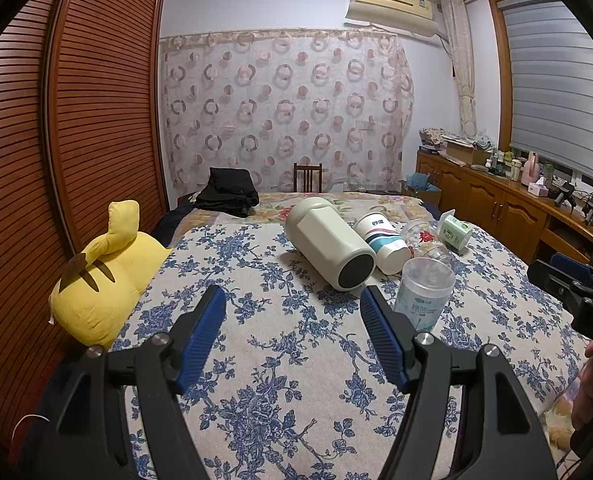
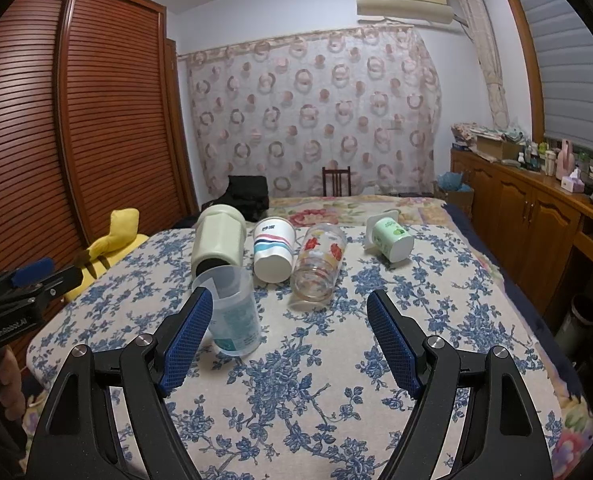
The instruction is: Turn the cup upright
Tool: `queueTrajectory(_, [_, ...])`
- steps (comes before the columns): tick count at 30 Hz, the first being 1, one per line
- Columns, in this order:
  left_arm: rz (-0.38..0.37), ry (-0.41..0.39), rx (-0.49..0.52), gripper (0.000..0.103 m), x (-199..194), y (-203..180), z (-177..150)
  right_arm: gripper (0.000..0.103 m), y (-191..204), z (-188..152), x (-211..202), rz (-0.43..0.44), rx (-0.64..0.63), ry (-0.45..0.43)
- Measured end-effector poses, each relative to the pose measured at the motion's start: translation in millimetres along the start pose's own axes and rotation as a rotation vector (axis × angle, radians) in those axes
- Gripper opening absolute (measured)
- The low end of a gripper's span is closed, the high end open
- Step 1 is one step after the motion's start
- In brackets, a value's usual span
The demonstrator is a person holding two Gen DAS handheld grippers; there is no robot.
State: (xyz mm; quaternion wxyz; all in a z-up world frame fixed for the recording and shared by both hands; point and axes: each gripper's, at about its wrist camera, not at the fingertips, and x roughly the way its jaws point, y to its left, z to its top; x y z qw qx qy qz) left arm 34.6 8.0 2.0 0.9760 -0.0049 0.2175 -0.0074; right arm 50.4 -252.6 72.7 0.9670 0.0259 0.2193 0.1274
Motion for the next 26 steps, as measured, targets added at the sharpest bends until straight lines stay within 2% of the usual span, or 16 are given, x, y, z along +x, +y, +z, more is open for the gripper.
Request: queueTrajectory(26, [0.0,0.0,0.0,0.07,0.0,0.0,-0.8,0.081,0.9,-0.5,-1.7,-0.001,-0.004,0.0])
